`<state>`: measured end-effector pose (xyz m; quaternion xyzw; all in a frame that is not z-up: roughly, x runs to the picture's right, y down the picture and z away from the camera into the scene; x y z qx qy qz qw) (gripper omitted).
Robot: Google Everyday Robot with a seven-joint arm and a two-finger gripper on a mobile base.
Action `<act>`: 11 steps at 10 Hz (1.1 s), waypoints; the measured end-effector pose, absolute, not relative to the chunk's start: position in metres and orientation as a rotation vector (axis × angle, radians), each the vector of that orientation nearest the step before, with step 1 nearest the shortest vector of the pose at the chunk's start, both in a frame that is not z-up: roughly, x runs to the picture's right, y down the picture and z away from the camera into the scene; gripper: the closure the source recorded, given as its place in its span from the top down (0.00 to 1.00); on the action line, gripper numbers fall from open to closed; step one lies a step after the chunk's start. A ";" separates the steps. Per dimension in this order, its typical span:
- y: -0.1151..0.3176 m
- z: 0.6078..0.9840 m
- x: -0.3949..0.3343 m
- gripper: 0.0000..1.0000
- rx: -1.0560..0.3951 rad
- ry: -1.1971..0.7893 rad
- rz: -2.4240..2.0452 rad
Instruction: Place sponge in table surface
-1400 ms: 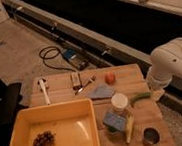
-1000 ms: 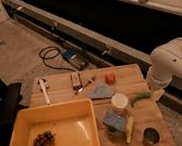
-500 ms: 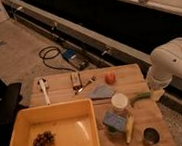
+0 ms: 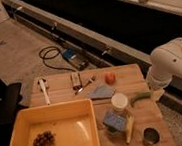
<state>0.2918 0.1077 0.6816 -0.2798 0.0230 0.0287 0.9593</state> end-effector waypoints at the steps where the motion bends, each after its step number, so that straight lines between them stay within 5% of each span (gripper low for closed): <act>1: 0.108 0.682 0.292 0.65 -0.567 0.047 0.058; 11: 0.107 0.681 0.287 0.65 -0.568 0.048 0.037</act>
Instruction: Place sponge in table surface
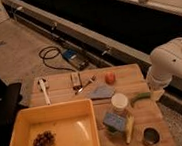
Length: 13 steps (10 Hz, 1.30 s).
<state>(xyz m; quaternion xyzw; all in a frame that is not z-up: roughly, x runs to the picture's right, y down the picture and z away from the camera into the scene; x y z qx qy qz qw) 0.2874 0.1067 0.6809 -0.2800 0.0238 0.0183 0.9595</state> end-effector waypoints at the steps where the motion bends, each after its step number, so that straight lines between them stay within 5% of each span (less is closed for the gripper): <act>1: 0.106 0.680 0.276 0.65 -0.569 0.037 0.011; 8: 0.132 0.656 0.124 0.65 -0.627 -0.192 -0.219; 13: 0.133 0.655 0.122 0.65 -0.628 -0.195 -0.230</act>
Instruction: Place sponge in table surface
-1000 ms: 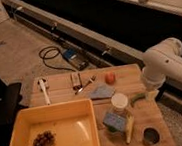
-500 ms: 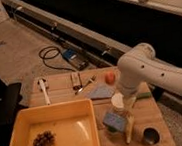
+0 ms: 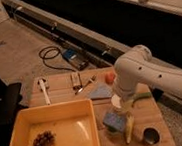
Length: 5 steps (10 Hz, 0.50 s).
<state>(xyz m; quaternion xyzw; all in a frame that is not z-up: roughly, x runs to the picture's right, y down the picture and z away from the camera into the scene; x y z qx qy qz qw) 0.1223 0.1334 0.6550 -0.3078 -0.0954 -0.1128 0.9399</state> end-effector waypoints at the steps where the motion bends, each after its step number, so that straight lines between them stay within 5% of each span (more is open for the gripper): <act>1: 0.136 0.655 0.123 0.65 -0.640 -0.179 -0.233; 5: 0.179 0.667 0.097 0.65 -0.704 -0.194 -0.214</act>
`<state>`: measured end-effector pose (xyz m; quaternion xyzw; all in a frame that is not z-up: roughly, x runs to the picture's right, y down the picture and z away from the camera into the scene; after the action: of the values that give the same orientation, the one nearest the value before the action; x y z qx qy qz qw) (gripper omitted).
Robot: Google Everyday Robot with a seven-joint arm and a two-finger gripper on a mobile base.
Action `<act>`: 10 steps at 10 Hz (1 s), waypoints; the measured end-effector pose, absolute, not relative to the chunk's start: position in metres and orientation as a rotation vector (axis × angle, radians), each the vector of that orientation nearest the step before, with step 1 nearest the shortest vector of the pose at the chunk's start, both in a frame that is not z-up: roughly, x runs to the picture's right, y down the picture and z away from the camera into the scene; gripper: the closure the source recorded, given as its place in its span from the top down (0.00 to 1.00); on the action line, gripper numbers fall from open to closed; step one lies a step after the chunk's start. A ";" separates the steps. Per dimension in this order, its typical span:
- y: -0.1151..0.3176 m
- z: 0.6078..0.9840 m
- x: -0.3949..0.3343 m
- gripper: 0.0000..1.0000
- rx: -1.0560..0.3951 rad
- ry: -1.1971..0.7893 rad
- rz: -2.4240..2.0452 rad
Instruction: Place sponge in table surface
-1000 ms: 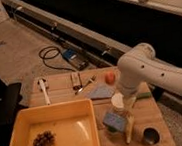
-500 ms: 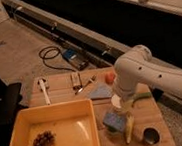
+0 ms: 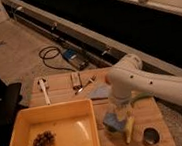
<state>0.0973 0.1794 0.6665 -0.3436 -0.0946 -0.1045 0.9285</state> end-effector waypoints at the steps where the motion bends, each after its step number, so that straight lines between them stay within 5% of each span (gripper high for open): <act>1: 0.190 0.667 0.091 0.65 -0.722 -0.214 -0.202; 10: 0.197 0.665 0.085 0.65 -0.685 -0.308 -0.140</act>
<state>0.0853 0.1967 0.6649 -0.3342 -0.1502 -0.0683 0.9280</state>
